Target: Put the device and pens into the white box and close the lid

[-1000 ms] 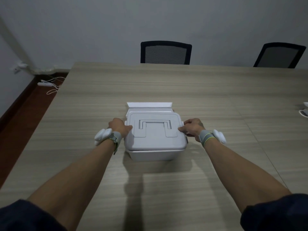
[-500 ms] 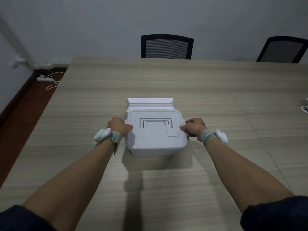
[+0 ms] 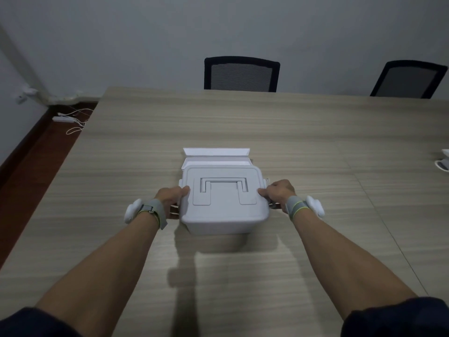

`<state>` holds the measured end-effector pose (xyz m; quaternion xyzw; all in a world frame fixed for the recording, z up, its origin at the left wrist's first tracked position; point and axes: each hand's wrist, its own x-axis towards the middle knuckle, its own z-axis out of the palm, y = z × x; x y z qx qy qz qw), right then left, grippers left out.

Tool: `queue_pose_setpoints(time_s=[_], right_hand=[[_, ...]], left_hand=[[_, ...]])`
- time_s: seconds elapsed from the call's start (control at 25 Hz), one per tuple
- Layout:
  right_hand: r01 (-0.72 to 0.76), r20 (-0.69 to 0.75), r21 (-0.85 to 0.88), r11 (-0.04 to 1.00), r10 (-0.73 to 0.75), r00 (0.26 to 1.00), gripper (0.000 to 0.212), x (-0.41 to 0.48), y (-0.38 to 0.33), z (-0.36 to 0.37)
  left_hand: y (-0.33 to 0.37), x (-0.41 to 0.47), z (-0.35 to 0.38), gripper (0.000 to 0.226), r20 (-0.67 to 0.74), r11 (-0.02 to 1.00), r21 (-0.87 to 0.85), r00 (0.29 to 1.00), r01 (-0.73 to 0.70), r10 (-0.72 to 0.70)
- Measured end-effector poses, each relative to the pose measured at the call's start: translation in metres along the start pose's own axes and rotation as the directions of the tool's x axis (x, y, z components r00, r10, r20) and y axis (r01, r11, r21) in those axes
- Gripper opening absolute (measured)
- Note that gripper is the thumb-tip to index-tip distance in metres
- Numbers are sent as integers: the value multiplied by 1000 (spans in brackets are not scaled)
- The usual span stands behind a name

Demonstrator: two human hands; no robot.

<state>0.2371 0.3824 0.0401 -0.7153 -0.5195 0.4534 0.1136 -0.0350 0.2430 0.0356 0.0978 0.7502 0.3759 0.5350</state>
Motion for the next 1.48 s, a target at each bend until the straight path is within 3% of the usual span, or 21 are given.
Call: queue_pose_setpoints(time_s=[0.12,0.24,0.36,0.52,0.76,0.92,1.08,1.16,1.24,1.36,1.4,1.48], right_hand=[[36,-105,-212,977,-60,993,43,-7,-2,9],[78,-152,-284,956,-125,980,55,-14,3,19],[110,-206,-287,952,-174,963,46,-23,3,19],[122,-245,-259,958,-187,951,43,-26,6,17],[130,-240,-271,954,-197,951,46,-25,10,18],[143,-194,-321,936,-213,958,48,-26,12,17],[177,-87,-435,883,-237,968,53,-28,9,16],[190,-97,-454,871,-260,961,56,-35,3,10],[264,-129,-458,849,-357,925,57,-45,-3,-1],[466,-116,-468,751,-574,810,50,-67,1,-5],[525,-76,-456,719,-619,782,47,-70,-4,-8],[542,116,-399,740,-546,830,45,-83,-13,-15]], left_hand=[[1,0,0,36,-75,999,23,996,-41,43],[4,1,-1,45,-154,990,116,983,-83,101],[6,-5,6,52,-228,956,237,947,-171,226],[5,-11,22,39,-289,856,477,885,-198,366],[-6,-11,35,30,-243,681,702,829,-208,503],[-6,-13,38,30,-233,656,721,812,-225,534],[0,-17,34,36,-237,665,732,858,-150,455],[6,-21,34,37,-258,664,733,844,-146,470],[14,-32,36,38,-249,628,749,789,-210,561],[17,-53,43,38,-166,545,768,717,-337,677],[23,-60,46,37,-132,539,751,712,-382,689],[30,-74,48,33,-3,627,624,801,-467,599]])
